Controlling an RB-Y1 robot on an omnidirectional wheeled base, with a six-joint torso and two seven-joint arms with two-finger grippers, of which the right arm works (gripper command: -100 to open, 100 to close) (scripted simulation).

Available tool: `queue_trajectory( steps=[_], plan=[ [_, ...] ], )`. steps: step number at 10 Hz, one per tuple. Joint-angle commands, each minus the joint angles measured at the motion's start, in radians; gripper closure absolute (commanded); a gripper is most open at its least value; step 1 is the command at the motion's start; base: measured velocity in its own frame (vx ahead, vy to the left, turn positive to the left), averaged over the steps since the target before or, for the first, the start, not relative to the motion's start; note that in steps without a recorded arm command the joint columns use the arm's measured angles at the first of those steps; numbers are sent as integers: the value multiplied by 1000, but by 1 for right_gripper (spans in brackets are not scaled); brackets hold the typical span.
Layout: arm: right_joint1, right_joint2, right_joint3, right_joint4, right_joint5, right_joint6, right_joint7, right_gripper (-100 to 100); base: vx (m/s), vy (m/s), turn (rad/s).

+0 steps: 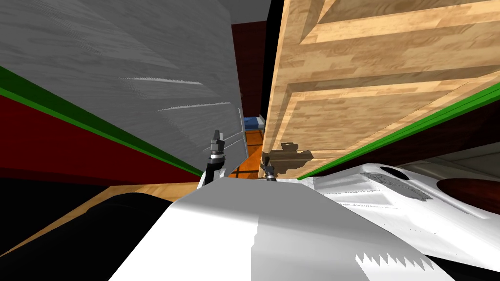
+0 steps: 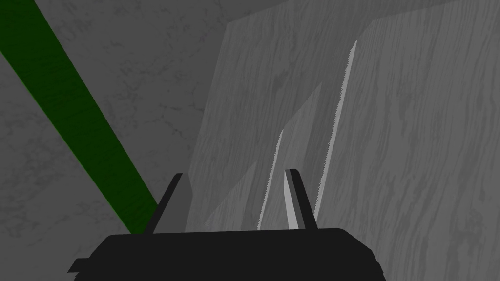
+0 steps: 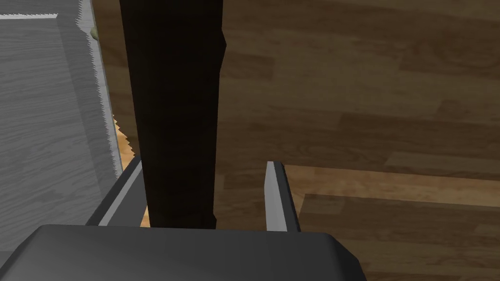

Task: Push the door open

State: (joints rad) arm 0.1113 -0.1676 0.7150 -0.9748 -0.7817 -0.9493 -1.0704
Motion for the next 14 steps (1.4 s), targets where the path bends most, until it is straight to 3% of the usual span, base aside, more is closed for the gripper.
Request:
queue_trajectory(
  steps=[1,6,10,14],
  plan=[
    [-3,-9,-32,-15,-4,-3,10,100,10,-12,20],
    [-22,5,-105,11,0,-3,14,100,21,-16,57],
    [-31,12,-136,22,2,-3,16,100,14,-5,32],
    [-31,12,-136,22,2,-3,16,100,9,-1,1]
  ],
)
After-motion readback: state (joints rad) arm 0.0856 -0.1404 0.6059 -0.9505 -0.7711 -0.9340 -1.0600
